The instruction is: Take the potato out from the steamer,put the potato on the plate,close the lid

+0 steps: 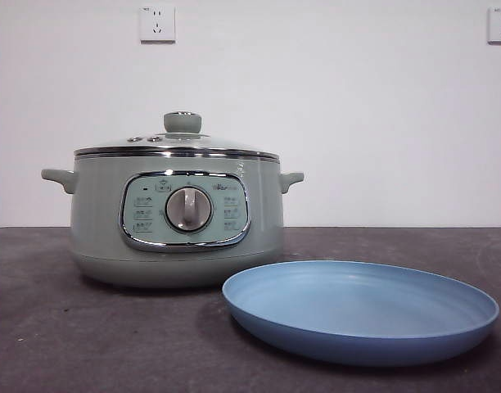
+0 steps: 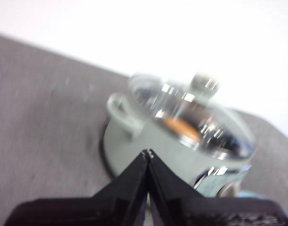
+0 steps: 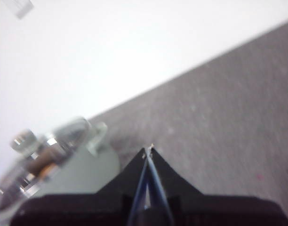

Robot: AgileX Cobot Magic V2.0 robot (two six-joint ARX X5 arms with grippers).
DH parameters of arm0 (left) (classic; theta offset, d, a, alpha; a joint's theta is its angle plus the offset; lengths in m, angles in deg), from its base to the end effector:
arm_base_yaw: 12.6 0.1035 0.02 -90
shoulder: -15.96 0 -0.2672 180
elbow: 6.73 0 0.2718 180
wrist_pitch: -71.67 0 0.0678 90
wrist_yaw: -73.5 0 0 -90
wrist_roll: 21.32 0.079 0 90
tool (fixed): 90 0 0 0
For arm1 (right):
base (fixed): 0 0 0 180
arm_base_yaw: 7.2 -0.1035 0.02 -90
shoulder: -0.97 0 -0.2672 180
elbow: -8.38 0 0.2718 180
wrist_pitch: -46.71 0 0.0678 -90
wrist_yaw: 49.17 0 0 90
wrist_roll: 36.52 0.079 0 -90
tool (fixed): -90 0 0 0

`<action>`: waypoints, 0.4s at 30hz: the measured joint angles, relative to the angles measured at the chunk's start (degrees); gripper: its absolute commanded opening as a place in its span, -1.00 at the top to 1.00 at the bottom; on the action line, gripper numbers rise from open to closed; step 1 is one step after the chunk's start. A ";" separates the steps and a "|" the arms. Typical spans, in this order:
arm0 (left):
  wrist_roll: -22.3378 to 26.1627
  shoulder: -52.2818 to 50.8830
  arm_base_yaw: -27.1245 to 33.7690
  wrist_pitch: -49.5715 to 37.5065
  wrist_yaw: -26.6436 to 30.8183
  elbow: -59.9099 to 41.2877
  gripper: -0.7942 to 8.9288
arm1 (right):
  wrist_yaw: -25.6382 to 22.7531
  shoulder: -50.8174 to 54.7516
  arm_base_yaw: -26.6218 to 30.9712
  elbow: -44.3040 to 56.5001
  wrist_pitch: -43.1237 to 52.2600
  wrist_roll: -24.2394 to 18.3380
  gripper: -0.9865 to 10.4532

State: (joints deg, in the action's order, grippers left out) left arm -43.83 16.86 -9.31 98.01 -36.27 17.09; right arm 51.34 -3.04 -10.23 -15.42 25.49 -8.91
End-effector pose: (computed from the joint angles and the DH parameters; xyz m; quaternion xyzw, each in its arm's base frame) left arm 0.1464 -0.0184 0.2051 -0.1989 0.0566 -0.1348 0.9690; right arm 0.1537 0.0226 0.2106 0.2377 0.0402 0.1115 0.9641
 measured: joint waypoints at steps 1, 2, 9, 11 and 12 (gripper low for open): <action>-0.07 0.90 0.00 1.31 -0.26 2.19 0.85 | 0.22 -1.42 0.00 -1.84 -0.04 0.02 0.85; -0.04 1.95 0.00 2.82 -0.70 4.02 0.85 | 0.94 -3.04 0.00 -3.72 -0.24 -0.13 0.85; 4.42 13.68 0.00 11.04 -7.37 17.86 0.85 | 10.27 -17.20 0.00 -18.69 -9.07 -5.38 0.85; 7.04 17.75 0.00 14.23 -10.01 22.23 0.85 | 14.58 -21.86 0.00 -23.93 -13.20 -7.93 0.85; 8.33 19.63 0.00 15.89 -11.28 24.13 0.85 | 16.61 -23.82 0.00 -26.21 -15.13 -9.18 0.85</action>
State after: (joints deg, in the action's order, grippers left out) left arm -35.50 36.49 -9.31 113.90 -47.55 41.22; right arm 67.95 -26.87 -10.23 -41.62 10.37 -18.09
